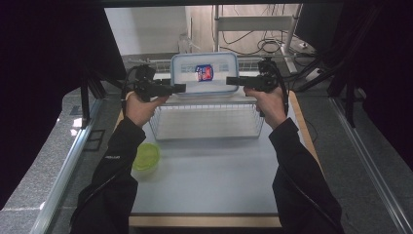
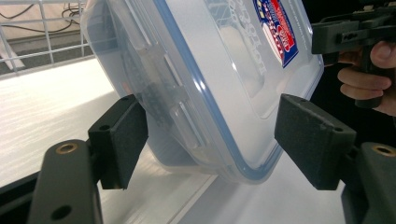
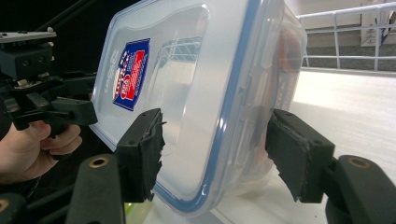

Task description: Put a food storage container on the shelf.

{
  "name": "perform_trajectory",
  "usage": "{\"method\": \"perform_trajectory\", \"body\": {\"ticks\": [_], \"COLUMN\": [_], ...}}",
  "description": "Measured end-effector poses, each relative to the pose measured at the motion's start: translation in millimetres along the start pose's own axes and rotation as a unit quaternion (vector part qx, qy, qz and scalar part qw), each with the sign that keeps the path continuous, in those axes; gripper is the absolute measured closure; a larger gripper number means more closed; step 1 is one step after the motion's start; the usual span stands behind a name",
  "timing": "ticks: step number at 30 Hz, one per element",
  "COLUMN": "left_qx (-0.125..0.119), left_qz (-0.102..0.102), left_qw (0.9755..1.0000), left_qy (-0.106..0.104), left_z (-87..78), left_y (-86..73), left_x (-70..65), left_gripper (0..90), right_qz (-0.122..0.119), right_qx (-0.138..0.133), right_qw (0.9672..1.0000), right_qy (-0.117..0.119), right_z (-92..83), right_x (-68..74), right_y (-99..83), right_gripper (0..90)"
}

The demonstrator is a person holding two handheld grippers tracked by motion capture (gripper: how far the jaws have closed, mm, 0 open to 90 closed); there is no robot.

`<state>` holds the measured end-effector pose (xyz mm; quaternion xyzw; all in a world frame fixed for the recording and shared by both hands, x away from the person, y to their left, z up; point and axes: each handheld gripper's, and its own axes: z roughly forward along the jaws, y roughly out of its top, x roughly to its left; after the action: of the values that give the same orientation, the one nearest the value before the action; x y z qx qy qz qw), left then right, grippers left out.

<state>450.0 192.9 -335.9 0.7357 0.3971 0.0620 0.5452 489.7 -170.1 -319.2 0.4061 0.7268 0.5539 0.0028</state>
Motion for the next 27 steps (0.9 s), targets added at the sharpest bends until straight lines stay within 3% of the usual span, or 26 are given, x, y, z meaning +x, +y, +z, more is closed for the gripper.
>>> {"method": "perform_trajectory", "body": {"ticks": [5,12,14,20,27], "left_qx": [-0.006,-0.028,-0.020,0.002,0.004], "left_qz": [-0.018,-0.008,-0.002,0.026,0.032], "left_qw": [0.9998,0.9995,0.9997,0.9995,0.9994], "left_qy": [-0.007,0.012,0.013,0.015,0.014], "left_z": [3.7,-0.5,-0.5,5.9,7.4], "left_y": [0.8,1.4,1.0,-3.1,-5.1], "left_x": [3.4,5.5,5.3,-0.4,-1.8], "left_gripper": [22.3,17.3,17.1,17.9,19.4], "right_qz": [-0.002,0.001,0.012,0.074,0.055], "right_qx": [0.001,0.001,0.005,0.004,0.026], "right_qw": [1.0000,1.0000,0.9999,0.9968,0.9979], "right_qy": [-0.004,-0.001,0.006,0.030,0.025], "right_z": [2.9,5.1,6.2,7.6,2.0], "right_x": [-0.2,-2.5,-4.9,-19.8,-20.0], "right_y": [-0.3,-1.2,-1.7,-2.7,1.8], "right_gripper": [32.6,28.4,24.6,18.5,15.4]}}
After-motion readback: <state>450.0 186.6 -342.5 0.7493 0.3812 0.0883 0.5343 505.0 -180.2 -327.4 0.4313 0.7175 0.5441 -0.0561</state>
